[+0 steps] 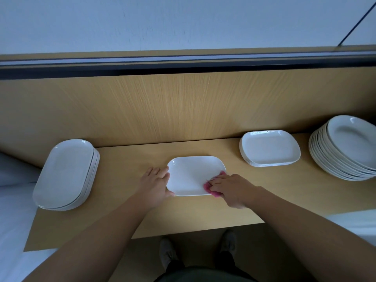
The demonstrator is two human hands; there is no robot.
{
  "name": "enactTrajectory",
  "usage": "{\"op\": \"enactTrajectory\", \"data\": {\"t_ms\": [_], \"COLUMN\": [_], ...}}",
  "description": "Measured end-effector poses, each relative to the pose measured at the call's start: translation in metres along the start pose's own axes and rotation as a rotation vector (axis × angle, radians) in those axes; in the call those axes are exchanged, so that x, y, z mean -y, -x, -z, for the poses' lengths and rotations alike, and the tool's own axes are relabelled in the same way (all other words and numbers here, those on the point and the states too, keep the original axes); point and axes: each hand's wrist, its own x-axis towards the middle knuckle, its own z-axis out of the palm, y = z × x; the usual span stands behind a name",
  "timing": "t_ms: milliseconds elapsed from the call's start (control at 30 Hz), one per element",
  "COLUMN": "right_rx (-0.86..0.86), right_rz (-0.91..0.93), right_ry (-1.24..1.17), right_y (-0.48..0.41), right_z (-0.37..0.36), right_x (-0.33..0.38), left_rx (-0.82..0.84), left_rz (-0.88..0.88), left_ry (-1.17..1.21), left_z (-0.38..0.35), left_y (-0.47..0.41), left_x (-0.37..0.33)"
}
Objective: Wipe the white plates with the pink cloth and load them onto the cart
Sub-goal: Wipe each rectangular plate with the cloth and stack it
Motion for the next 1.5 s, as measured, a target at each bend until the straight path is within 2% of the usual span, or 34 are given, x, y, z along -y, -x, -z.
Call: {"op": "enactTrajectory", "data": {"t_ms": [133,267,467,600,800,967,1167,1267,1367,1500], "right_rx": [0.046,-0.131,-0.385,-0.488,-0.680,-0.817,-0.933,-0.990,-1.037,-1.070], "right_rz": [-0.088,-0.186,-0.197,-0.177,-0.141,-0.122,-0.050,-0.016,0.008,0.036], "right_ry": [0.119,0.085,-0.050,-0.112,-0.158,-0.159,-0.177,-0.170,-0.163,-0.164], "right_y": [0.010,0.011,0.010,0.011,0.016,0.020,0.026,0.031,0.034,0.035], "right_z": [0.008,0.006,0.005,-0.001,-0.003,0.015,0.040,0.052,0.060,0.066], "right_x": [-0.002,-0.006,-0.010,-0.008,-0.016,-0.024,-0.030,-0.033,-0.041,-0.045], "left_rx": [0.045,-0.020,-0.053,-0.082,-0.024,-0.123,-0.243,-0.201,-0.143,-0.153], "left_rz": [-0.012,-0.097,-0.294,-0.339,-0.339,-0.270,-0.093,-0.008,0.163,0.185], "left_ry": [0.016,-0.022,-0.067,-0.128,-0.115,0.006,0.187,0.205,0.415,0.563], "left_z": [0.001,-0.001,-0.014,-0.020,-0.015,0.007,0.039,0.062,0.083,0.095], "left_y": [-0.003,-0.003,-0.001,0.001,0.003,0.001,-0.007,-0.008,-0.011,-0.011], "left_x": [-0.001,0.003,-0.014,-0.021,-0.024,-0.031,-0.037,-0.045,-0.057,-0.067]}}
